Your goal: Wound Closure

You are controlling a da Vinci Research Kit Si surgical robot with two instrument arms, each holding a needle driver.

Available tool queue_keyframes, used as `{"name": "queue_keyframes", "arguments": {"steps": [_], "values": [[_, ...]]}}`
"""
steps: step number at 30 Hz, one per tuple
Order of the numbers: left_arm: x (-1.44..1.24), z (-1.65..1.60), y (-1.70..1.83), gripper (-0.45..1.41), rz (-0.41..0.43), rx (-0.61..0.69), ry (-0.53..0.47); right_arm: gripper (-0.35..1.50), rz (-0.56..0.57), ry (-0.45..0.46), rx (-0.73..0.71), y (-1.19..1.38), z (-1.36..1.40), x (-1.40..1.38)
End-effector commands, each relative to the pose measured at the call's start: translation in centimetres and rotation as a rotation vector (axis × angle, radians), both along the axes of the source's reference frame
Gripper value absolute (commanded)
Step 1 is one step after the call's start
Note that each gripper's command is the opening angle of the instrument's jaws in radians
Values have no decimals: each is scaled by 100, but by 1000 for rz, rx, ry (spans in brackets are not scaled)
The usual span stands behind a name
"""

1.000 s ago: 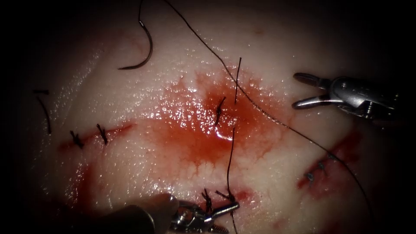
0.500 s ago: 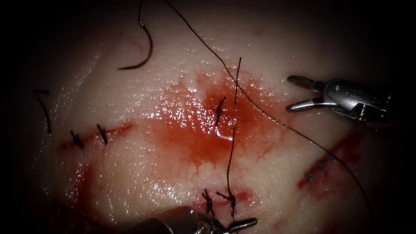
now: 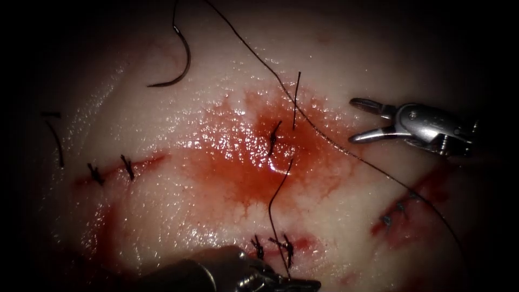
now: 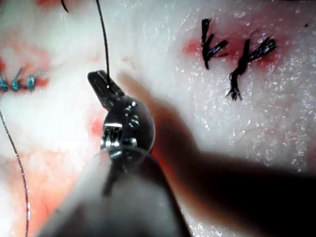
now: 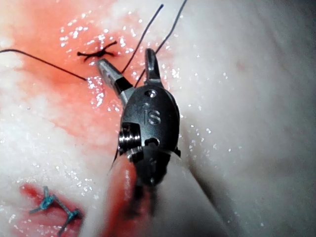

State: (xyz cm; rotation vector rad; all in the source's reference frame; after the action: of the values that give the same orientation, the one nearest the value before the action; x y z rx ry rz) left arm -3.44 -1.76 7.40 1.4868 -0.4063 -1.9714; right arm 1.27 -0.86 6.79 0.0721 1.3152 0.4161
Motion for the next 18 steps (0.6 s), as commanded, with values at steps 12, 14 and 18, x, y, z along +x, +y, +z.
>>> {"name": "queue_keyframes", "arguments": {"steps": [12,14,18], "values": [[24,-46,55,-45,-14,-59,20,143,-240,70,-270,-48,18,66],[28,-53,60,-45,-11,-63,18,143,-258,89,-294,-54,17,76],[33,-59,66,-45,-16,-63,24,141,-277,118,-340,-61,7,98]]}}
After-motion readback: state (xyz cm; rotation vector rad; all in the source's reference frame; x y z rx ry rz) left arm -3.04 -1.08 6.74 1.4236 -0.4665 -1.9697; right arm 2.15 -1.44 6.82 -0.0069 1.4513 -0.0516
